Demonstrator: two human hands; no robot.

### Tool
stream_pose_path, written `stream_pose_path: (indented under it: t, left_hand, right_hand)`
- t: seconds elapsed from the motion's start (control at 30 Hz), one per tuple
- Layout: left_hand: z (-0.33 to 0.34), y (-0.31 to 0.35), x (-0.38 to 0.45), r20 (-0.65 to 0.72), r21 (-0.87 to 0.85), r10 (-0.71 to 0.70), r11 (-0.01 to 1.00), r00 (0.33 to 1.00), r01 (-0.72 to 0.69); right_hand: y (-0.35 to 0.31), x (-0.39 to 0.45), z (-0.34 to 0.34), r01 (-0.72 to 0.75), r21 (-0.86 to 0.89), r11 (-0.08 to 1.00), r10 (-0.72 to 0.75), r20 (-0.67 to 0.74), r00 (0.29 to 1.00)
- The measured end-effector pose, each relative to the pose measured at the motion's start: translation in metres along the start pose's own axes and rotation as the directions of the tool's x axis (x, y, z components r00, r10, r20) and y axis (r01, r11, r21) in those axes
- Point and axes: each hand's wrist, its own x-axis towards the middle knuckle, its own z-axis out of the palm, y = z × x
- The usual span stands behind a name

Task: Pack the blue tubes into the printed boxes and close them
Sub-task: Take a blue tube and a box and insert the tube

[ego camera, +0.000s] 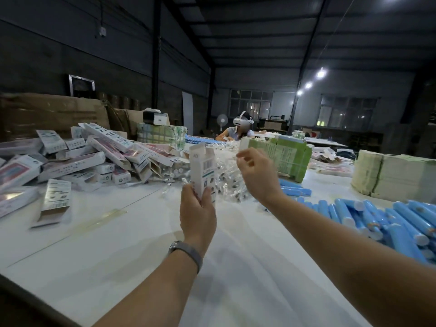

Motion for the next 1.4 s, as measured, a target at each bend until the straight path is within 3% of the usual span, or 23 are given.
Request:
stream_pose_path:
  t: [0.07, 0.13, 0.2, 0.27, 0.37, 0.5, 0.6, 0.67, 0.73, 0.83, 0.9, 1.03, 1.13, 1.4]
  left_hand:
    - [-0.002, -0.004, 0.006, -0.073, -0.015, -0.046, 0.999, 0.996, 0.045]
    - [-0.002, -0.008, 0.009, -0.110, -0.016, -0.066, 0.998, 0.992, 0.065]
    - [0.000, -0.008, 0.007, -0.123, 0.003, -0.037, 0.999, 0.992, 0.038]
    - [0.000, -0.007, 0.008, -0.113, 0.010, -0.032, 0.999, 0.993, 0.033]
    - [-0.004, -0.006, 0.013, -0.136, -0.077, -0.102, 0.993, 0.985, 0.092]
    - [-0.008, -0.007, 0.017, -0.167, -0.212, -0.198, 0.964, 0.966, 0.161]
    - [-0.006, -0.007, 0.017, -0.138, -0.238, -0.177, 0.961, 0.974, 0.141]
    - [-0.005, -0.007, 0.015, -0.107, -0.205, -0.115, 0.974, 0.988, 0.092]
    - [-0.004, -0.007, 0.014, -0.083, -0.163, -0.042, 0.986, 0.996, 0.028]
    - [-0.003, -0.005, 0.009, -0.049, -0.112, 0.012, 0.994, 0.999, -0.018]
    - [-0.004, -0.006, 0.007, -0.009, -0.081, 0.041, 0.996, 0.999, -0.041]
    - [-0.001, -0.008, 0.002, 0.057, -0.033, 0.100, 0.995, 0.993, -0.099]
    - [0.000, -0.009, -0.001, 0.087, 0.011, 0.123, 0.992, 0.989, -0.125]
    - [0.002, -0.002, -0.011, 0.231, 0.021, 0.126, 0.991, 0.965, -0.134]
  right_hand:
    - [0.013, 0.000, 0.024, -0.051, -0.159, 0.986, 0.084, 0.207, 0.975]
    - [0.026, -0.005, 0.051, 0.097, -0.374, 0.922, 0.092, 0.458, 0.884]
    - [0.033, -0.004, 0.077, 0.312, -0.466, 0.828, 0.034, 0.597, 0.802]
    - [0.031, 0.005, 0.102, 0.452, -0.476, 0.754, -0.041, 0.654, 0.756]
    - [0.024, 0.019, 0.129, 0.542, -0.503, 0.673, 0.003, 0.734, 0.679]
    - [0.027, 0.026, 0.143, 0.553, -0.544, 0.631, 0.034, 0.732, 0.681]
    - [0.034, 0.026, 0.138, 0.577, -0.512, 0.637, -0.017, 0.738, 0.674]
    - [0.040, 0.024, 0.130, 0.560, -0.494, 0.665, -0.075, 0.702, 0.708]
    - [0.043, 0.022, 0.116, 0.459, -0.460, 0.760, -0.106, 0.609, 0.786]
    - [0.036, 0.024, 0.080, 0.166, -0.264, 0.950, -0.077, 0.317, 0.945]
    - [0.021, 0.027, 0.049, 0.050, -0.059, 0.997, -0.042, 0.124, 0.991]
    - [-0.013, 0.024, -0.015, 0.045, 0.306, 0.951, -0.004, -0.134, 0.991]
    - [-0.035, 0.015, -0.043, 0.099, 0.471, 0.877, 0.013, -0.228, 0.974]
    - [-0.046, 0.009, -0.044, 0.156, 0.409, 0.899, -0.053, -0.253, 0.966]
